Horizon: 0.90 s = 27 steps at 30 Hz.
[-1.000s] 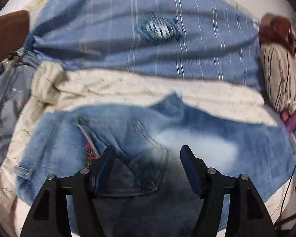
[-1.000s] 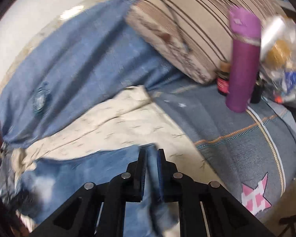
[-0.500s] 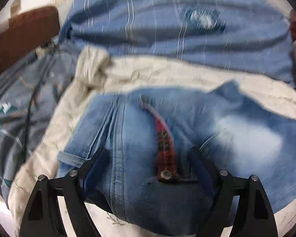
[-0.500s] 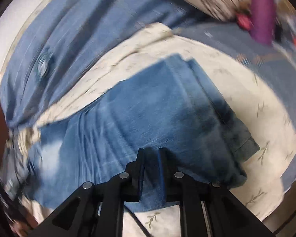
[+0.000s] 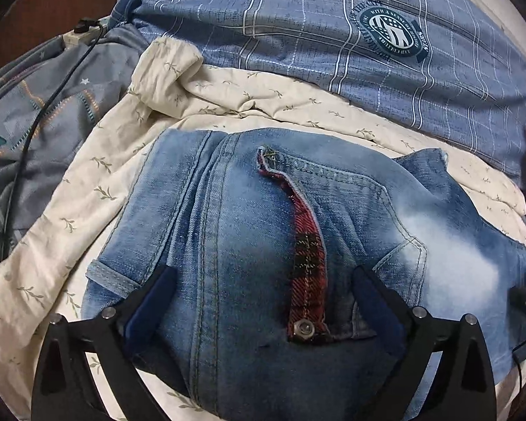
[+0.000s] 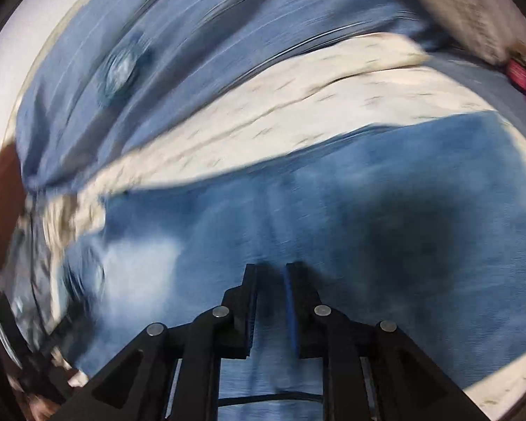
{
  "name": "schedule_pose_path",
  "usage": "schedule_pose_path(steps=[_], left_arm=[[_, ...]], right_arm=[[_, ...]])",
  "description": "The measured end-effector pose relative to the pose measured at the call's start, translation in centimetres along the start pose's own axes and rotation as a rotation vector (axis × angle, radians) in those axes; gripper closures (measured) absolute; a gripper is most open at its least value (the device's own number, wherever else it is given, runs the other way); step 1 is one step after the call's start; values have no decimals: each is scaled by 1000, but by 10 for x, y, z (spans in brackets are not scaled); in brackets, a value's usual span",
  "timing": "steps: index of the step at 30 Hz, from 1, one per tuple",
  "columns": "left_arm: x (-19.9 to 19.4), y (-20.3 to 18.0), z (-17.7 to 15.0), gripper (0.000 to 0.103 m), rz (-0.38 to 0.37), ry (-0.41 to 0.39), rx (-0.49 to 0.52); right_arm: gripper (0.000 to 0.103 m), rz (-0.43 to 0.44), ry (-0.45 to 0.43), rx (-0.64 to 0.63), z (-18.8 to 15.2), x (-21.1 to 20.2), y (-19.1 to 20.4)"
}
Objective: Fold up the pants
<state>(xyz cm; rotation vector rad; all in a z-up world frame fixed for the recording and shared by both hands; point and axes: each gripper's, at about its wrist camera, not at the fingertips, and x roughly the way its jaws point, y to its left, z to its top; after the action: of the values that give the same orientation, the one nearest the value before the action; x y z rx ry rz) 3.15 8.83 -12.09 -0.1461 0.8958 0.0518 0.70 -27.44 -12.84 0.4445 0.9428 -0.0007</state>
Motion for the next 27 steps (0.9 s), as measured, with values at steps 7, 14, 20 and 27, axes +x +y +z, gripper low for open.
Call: schedule_pose_path(steps=[7, 14, 20, 27], left_arm=[[-3, 0, 5, 2, -2, 34, -11], [-19, -7, 5, 2, 69, -28, 11], [-39, -15, 0, 2, 170, -134, 166], [-9, 6, 4, 0, 122, -2, 123]], right_arm=[[82, -18, -11, -128, -2, 3, 23], [82, 225, -35, -301, 23, 0, 103], [82, 193, 52, -379, 32, 55, 173], [81, 116, 137, -243, 51, 122, 176]])
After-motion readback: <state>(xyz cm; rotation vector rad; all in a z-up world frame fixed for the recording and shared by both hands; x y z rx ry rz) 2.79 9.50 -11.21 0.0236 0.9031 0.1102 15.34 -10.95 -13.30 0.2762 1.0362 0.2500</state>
